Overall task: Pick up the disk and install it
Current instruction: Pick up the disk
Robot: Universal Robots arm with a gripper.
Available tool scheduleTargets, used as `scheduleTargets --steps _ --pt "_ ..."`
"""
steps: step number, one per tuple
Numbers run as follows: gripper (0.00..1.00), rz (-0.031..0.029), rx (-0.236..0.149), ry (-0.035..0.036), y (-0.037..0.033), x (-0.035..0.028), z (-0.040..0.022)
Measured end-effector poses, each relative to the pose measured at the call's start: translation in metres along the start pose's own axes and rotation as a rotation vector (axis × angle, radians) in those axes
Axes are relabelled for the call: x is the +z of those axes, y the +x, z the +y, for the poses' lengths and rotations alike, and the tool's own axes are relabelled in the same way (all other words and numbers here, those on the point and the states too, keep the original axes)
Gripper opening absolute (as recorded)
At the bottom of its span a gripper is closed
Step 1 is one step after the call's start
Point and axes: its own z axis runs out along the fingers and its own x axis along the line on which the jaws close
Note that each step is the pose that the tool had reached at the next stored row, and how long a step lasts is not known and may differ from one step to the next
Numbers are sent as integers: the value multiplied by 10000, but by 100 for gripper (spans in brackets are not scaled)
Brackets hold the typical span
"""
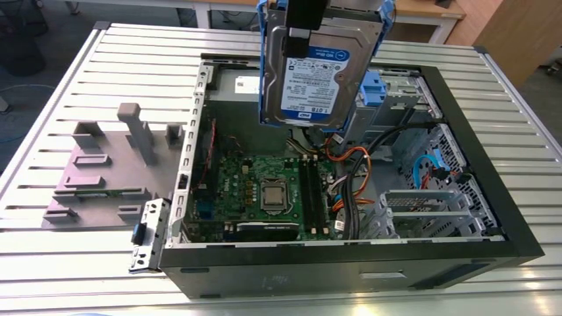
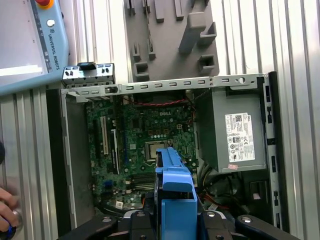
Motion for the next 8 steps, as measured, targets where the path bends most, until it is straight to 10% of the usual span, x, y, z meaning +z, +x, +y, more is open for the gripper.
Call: scheduleTargets --steps 8 --pt "36 0 0 0 19 0 -2"
